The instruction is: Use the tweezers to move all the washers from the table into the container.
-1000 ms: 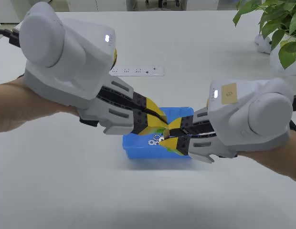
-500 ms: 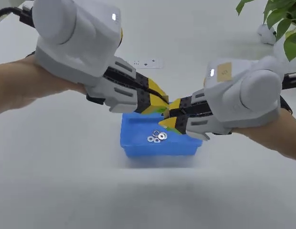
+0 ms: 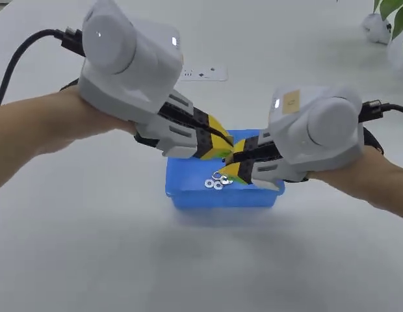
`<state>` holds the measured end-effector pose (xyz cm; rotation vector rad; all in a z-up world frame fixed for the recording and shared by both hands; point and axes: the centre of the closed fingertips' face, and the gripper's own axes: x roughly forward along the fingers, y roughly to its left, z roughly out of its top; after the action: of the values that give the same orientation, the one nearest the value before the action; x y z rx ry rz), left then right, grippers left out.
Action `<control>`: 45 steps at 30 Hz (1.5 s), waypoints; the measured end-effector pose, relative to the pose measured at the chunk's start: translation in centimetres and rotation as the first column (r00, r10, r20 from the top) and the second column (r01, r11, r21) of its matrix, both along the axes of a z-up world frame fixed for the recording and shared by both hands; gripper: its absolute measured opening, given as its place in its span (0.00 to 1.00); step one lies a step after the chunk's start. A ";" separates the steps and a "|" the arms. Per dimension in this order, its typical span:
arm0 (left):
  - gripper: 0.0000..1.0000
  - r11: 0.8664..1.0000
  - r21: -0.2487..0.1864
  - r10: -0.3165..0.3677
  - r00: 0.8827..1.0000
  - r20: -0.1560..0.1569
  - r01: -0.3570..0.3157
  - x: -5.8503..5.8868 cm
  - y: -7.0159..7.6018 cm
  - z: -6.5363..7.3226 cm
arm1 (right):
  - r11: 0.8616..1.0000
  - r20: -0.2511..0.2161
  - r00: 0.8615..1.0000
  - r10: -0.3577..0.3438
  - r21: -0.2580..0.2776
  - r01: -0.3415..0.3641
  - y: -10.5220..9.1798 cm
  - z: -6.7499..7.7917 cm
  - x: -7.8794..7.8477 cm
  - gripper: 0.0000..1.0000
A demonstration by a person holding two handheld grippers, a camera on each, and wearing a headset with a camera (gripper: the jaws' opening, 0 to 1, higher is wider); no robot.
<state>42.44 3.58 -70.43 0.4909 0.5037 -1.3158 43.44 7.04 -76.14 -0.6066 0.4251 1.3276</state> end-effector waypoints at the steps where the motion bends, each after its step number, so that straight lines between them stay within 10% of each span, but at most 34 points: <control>1: 0.07 1.000 0.001 0.002 1.000 -0.010 -0.002 0.1 0.0 -0.3 | 1.000 -0.003 1.000 -0.001 -0.003 0.001 -0.1 -0.2 0.0 0.10; 20: 0.06 1.000 0.019 -0.004 1.000 -0.001 0.004 -0.2 0.3 -0.8 | 1.000 -0.024 1.000 -0.003 -0.018 0.003 -0.7 -0.7 -0.3 0.12; 37: 0.06 0.999 0.005 -0.043 0.997 0.070 0.043 -1.9 0.5 2.7 | 0.998 -0.036 0.999 0.016 0.065 -0.014 -1.7 3.0 -2.1 0.12; 45: 0.06 0.997 0.025 -0.069 0.993 0.097 0.067 -4.6 1.2 3.4 | 0.996 -0.032 0.998 0.057 0.073 -0.054 -2.6 4.6 -4.8 0.10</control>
<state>37.83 4.75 -67.06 0.5925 0.4234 -1.3452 38.63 4.47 -71.53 -0.5392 0.3885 1.4020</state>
